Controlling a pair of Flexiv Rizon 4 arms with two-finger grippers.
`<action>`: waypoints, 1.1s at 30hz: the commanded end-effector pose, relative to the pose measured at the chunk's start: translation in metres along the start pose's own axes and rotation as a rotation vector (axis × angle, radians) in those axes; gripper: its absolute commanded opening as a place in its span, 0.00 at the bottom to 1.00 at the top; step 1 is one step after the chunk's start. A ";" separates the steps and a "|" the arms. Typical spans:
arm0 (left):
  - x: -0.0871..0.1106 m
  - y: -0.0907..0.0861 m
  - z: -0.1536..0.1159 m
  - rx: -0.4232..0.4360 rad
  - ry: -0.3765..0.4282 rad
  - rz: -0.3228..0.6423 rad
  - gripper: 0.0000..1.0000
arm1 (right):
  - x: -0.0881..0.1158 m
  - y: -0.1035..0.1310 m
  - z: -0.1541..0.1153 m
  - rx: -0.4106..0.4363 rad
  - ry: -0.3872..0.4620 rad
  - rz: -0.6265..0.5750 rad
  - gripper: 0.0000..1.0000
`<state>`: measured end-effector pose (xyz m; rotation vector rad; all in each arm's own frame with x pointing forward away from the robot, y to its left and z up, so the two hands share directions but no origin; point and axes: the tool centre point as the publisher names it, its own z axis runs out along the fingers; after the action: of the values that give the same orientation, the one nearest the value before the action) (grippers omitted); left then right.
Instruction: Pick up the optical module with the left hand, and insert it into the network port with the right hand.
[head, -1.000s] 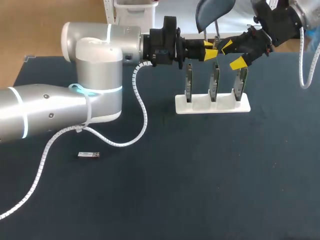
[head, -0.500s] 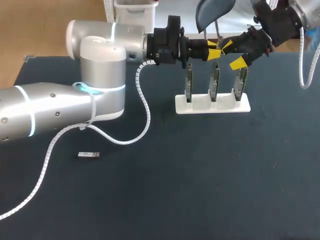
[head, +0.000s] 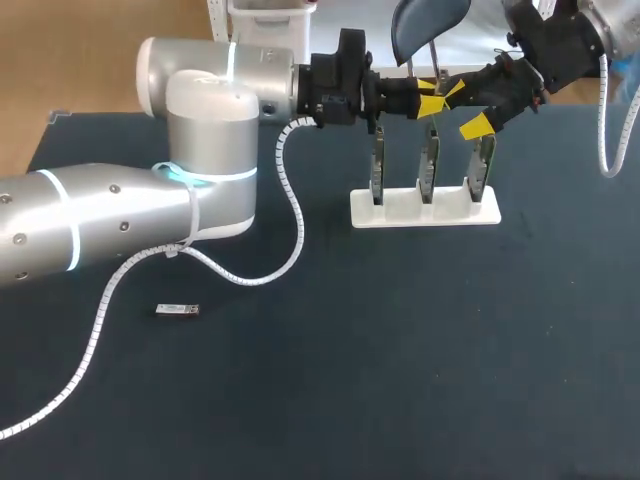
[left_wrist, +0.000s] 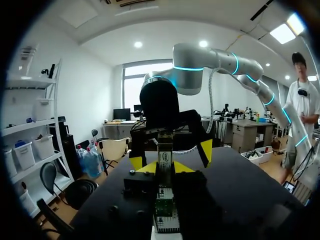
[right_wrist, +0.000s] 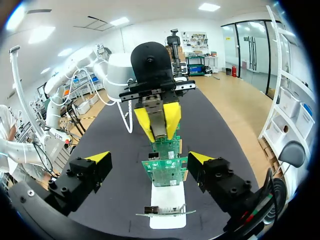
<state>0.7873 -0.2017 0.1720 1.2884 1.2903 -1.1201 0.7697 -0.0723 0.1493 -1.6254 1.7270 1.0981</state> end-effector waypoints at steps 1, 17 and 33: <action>0.000 -0.009 0.000 -0.008 -0.007 0.000 0.00 | 0.000 0.001 0.000 0.004 -0.001 -0.001 1.00; 0.002 -0.008 0.000 -0.025 0.001 0.000 0.00 | 0.000 0.001 0.000 0.004 -0.001 -0.001 1.00; 0.002 -0.009 0.000 -0.017 -0.002 0.008 0.00 | 0.000 0.001 0.000 0.004 -0.001 -0.001 1.00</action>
<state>0.7803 -0.2021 0.1706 1.2845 1.2906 -1.1071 0.7697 -0.0723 0.1493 -1.6254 1.7270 1.0981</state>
